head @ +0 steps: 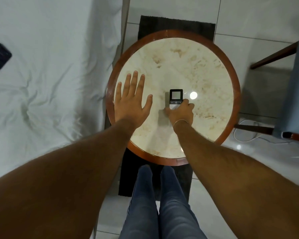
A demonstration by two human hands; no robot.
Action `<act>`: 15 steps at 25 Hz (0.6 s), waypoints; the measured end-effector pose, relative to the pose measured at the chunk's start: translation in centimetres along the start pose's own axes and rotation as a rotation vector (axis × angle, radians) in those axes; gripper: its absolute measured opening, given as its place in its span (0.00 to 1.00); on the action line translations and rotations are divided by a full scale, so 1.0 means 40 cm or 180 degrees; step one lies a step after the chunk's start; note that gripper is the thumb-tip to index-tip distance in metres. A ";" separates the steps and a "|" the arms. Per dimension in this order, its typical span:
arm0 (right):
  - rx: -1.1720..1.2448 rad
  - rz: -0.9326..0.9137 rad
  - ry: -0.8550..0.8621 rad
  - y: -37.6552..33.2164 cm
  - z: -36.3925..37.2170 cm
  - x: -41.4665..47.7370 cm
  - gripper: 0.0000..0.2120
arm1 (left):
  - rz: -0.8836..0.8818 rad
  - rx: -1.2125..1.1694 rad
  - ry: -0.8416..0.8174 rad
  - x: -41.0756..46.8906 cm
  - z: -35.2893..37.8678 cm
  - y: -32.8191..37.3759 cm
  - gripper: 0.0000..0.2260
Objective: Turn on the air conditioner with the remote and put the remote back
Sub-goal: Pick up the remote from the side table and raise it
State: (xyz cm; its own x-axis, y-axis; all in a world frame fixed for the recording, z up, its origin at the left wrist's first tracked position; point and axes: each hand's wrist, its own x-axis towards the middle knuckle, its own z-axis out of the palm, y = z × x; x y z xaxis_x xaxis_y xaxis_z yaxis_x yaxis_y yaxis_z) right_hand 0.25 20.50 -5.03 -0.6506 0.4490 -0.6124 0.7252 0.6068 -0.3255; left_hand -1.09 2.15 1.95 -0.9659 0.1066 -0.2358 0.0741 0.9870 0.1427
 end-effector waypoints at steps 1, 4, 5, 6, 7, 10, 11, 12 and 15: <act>-0.0029 -0.0057 0.0042 -0.001 -0.009 -0.004 0.36 | 0.0025 0.0020 0.0041 0.002 -0.011 -0.003 0.32; -0.0031 -0.0152 0.0069 -0.005 -0.045 -0.020 0.36 | 0.0047 0.0130 0.0074 -0.001 -0.050 -0.013 0.33; 0.0082 -0.0166 0.0054 -0.010 -0.061 -0.024 0.35 | 0.0052 0.0167 0.0076 0.001 -0.067 -0.014 0.34; 0.0260 -0.0174 0.0038 -0.017 -0.076 -0.026 0.34 | 0.0041 0.0169 0.0068 0.007 -0.087 -0.013 0.35; 0.0499 -0.0173 0.0015 -0.024 -0.092 -0.028 0.33 | 0.0033 0.0147 0.0067 0.012 -0.106 -0.012 0.35; 0.1338 -0.0199 -0.0280 -0.065 -0.162 -0.044 0.28 | 0.0049 0.0222 0.0197 0.025 -0.182 -0.007 0.34; 0.1590 -0.0237 -0.0442 -0.088 -0.195 -0.051 0.27 | 0.0075 0.0263 0.0261 0.033 -0.217 -0.005 0.34; 0.1805 -0.0279 -0.0613 -0.109 -0.228 -0.059 0.26 | 0.0107 0.0284 0.0332 0.039 -0.252 -0.003 0.33; 0.2130 -0.0518 -0.0950 -0.199 -0.352 -0.117 0.24 | 0.0211 0.0280 0.0592 0.058 -0.388 0.004 0.33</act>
State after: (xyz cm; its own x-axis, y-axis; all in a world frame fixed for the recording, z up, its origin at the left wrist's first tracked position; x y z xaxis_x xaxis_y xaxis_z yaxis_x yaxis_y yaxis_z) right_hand -5.65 22.81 10.60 -0.7417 0.1329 -0.6574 0.6691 0.0792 -0.7389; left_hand -7.16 0.68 16.36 -0.9868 0.1556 -0.0460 0.1524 0.9861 0.0657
